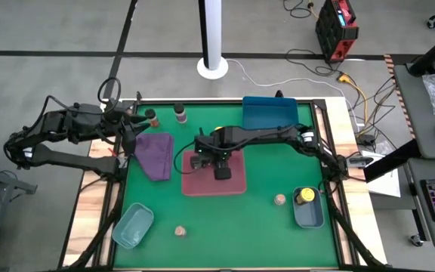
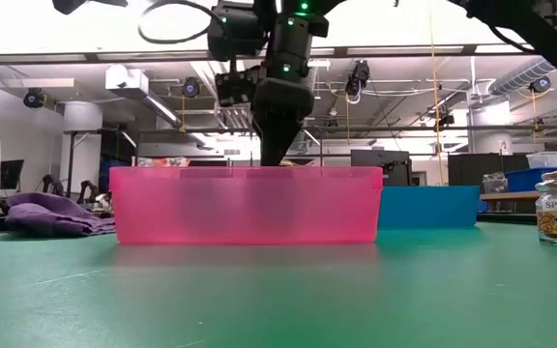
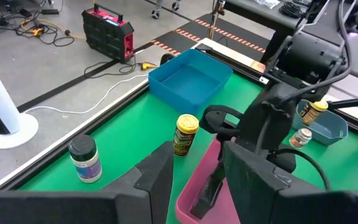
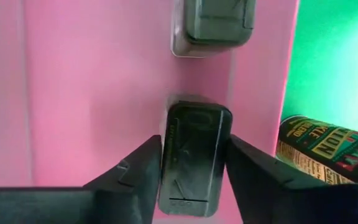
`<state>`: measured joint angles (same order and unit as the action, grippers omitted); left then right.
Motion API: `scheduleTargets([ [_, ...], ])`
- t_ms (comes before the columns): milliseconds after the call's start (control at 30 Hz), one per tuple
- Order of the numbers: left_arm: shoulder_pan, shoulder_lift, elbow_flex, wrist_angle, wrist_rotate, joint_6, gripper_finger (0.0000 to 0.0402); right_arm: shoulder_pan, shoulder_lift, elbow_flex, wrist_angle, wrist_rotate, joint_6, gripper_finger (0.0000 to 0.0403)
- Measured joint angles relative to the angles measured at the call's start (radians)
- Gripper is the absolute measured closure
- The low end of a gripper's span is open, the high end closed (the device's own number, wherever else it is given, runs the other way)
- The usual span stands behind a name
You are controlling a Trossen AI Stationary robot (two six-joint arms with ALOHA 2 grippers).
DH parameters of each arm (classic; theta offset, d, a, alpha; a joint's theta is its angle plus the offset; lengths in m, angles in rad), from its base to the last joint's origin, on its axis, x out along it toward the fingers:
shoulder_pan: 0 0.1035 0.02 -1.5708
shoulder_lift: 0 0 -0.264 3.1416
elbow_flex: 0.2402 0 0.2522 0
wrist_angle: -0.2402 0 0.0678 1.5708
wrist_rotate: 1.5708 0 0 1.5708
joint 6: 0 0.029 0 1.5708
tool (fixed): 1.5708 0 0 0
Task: Sort spices by type
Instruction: Put the black seasoning can into the pink bin, then put the right black seasoning bottle into the light blue bin
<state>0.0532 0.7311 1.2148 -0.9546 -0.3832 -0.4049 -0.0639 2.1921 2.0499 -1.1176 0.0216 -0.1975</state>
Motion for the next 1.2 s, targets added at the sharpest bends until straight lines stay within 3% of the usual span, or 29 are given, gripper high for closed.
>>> scheduleTargets([
  [667,0.0,0.002,0.0,0.0,0.0,-0.004,0.0277,-0.006,-0.052,-0.007,-0.016,0.016,0.024,0.0127],
  [967,0.0,0.022,0.0,0.01,0.0,-0.025,0.0277,-0.013,-0.207,-0.007,-0.029,0.038,0.097,0.0092],
  [1200,0.0,0.108,0.0,0.103,-0.005,0.029,0.0277,-0.076,-0.354,-0.031,0.006,0.061,0.182,0.0092],
])
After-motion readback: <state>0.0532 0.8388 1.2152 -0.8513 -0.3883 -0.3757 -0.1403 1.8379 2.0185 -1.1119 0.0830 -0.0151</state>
